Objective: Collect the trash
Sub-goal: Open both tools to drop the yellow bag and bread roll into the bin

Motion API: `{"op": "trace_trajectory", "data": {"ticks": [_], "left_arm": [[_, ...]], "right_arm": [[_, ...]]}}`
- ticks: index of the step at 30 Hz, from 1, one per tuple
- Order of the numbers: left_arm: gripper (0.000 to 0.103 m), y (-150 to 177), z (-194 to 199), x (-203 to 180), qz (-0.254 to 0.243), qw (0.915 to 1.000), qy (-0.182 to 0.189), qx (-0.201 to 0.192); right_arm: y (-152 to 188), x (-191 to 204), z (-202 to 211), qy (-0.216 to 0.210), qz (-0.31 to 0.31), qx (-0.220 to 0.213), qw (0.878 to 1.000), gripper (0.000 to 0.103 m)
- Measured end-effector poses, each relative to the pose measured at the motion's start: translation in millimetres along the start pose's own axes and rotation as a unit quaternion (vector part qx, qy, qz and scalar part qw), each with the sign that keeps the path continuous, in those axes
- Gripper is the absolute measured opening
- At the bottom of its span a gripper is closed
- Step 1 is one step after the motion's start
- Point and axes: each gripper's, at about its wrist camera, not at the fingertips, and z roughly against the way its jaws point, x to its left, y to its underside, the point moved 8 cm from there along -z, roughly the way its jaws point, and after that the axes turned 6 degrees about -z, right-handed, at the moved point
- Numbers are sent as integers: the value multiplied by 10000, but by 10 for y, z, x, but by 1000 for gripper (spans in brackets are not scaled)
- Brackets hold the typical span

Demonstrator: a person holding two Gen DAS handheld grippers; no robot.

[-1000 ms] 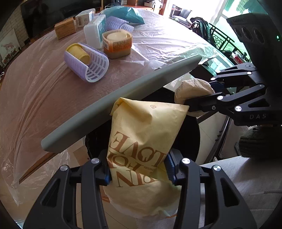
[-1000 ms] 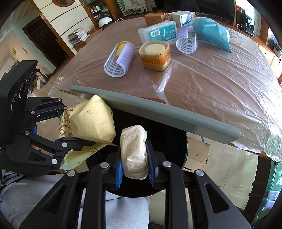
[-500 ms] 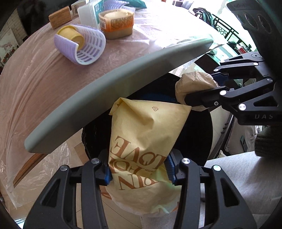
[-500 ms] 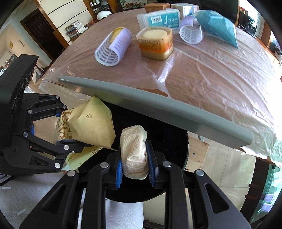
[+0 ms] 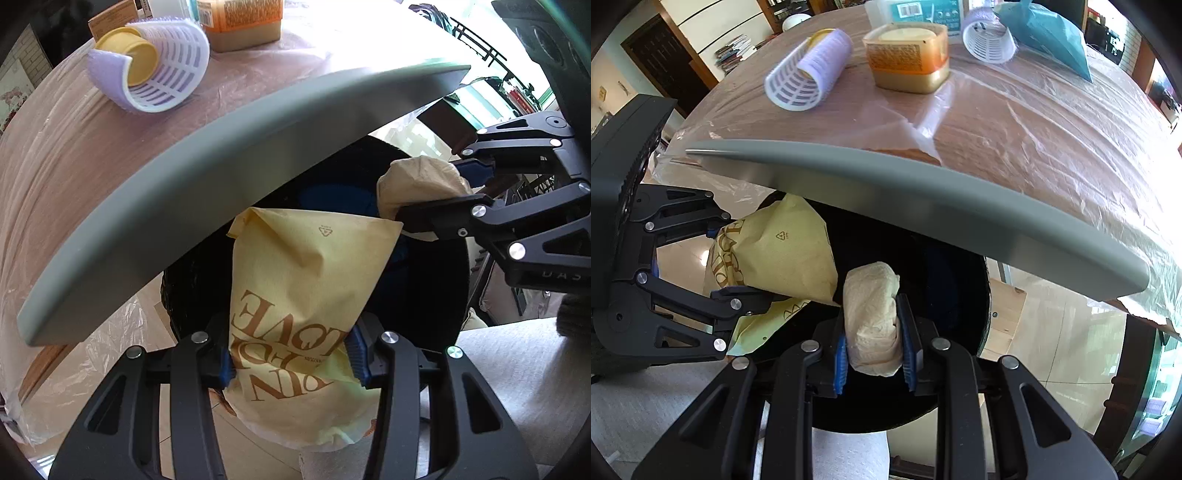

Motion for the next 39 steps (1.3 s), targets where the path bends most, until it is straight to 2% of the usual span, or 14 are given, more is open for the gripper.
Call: {"op": "trace_trajectory", "data": {"ticks": [17, 25, 26, 27, 28, 29, 30, 35, 39], "left_arm": [[48, -17, -125, -106, -200, 9996, -158, 153], [48, -5, -131, -102, -195, 9997, -114, 98], [53, -5, -120, -110, -211, 9997, -111, 68], [66, -1, -113, -96, -219, 9996, -140, 71], [72, 1, -105, -79, -220, 9995, -221, 61], [80, 0, -90, -70, -223, 9994, -282, 22], [87, 1, -68, -64, -210, 9993, -310, -28], [90, 82, 26, -1, 14, 9997, -239, -16], [90, 166, 379, -12, 202, 9991, -48, -374]], "right_arm": [[-33, 9, -96, 171, -143, 19, 9997, 23], [-22, -25, -127, 157, -164, 53, 9997, 24], [-16, -34, -131, 162, -184, 70, 9997, 26], [8, -66, -134, 201, -220, 70, 9995, 33], [3, -80, -129, 204, -253, 73, 9994, 41], [4, -95, -118, 196, -310, 56, 9993, 55], [7, -108, -98, 191, -377, 36, 9991, 65], [70, -184, 65, 121, -563, -18, 9983, 68], [116, -225, 381, 155, -470, -265, 9984, 70]]}}
